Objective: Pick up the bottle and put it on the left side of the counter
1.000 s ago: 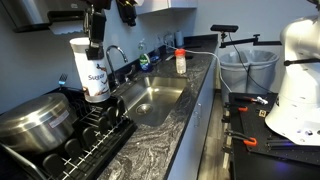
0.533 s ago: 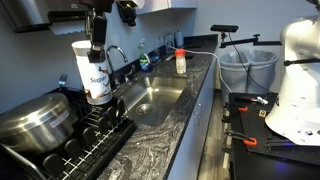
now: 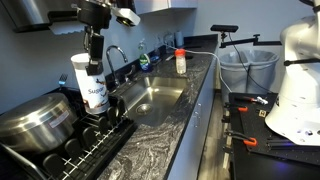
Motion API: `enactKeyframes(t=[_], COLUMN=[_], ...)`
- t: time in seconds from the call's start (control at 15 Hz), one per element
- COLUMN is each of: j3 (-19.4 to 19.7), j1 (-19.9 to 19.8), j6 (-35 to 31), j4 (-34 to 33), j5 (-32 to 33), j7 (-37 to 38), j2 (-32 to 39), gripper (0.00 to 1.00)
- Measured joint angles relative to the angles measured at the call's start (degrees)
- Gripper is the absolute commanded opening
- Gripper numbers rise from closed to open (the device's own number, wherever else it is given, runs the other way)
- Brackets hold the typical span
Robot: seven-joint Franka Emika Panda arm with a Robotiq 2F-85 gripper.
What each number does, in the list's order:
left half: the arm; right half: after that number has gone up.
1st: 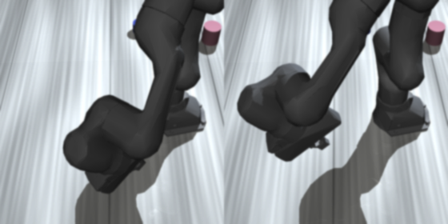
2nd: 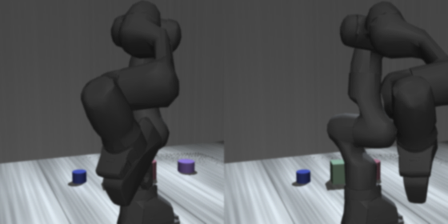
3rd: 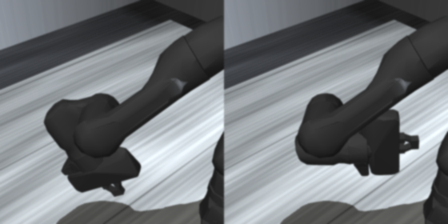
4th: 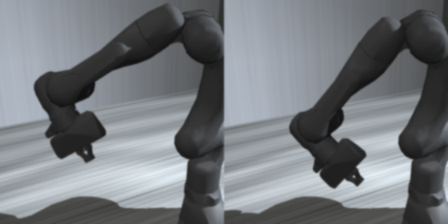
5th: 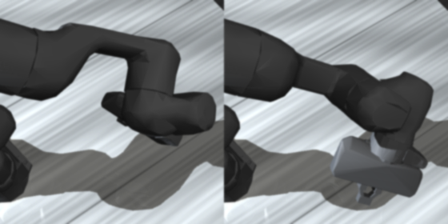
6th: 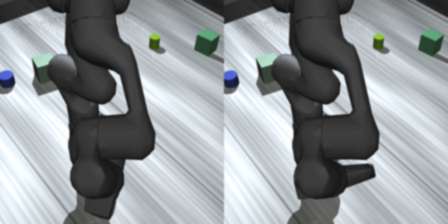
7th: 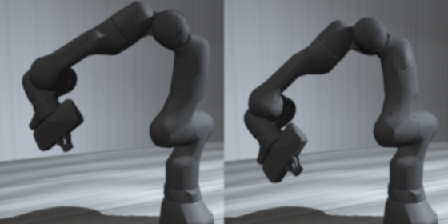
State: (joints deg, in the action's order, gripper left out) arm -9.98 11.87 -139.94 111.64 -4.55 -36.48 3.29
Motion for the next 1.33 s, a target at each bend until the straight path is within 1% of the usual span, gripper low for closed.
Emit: enactKeyframes(t=[0.53,1.07,1.33], j3=[-1.6,-2.6,-3.2], j1=[0.0,-0.2,-0.3], j6=[-0.4,-2.7,-3.0], j4=[-0.2,-0.5,-1.1], j5=[-1.2,-3.7,-3.6], j7=[0.0,-0.6,-0.6], j2=[2.9,5.6,7.1], gripper=[0.6,0.6,0.6])
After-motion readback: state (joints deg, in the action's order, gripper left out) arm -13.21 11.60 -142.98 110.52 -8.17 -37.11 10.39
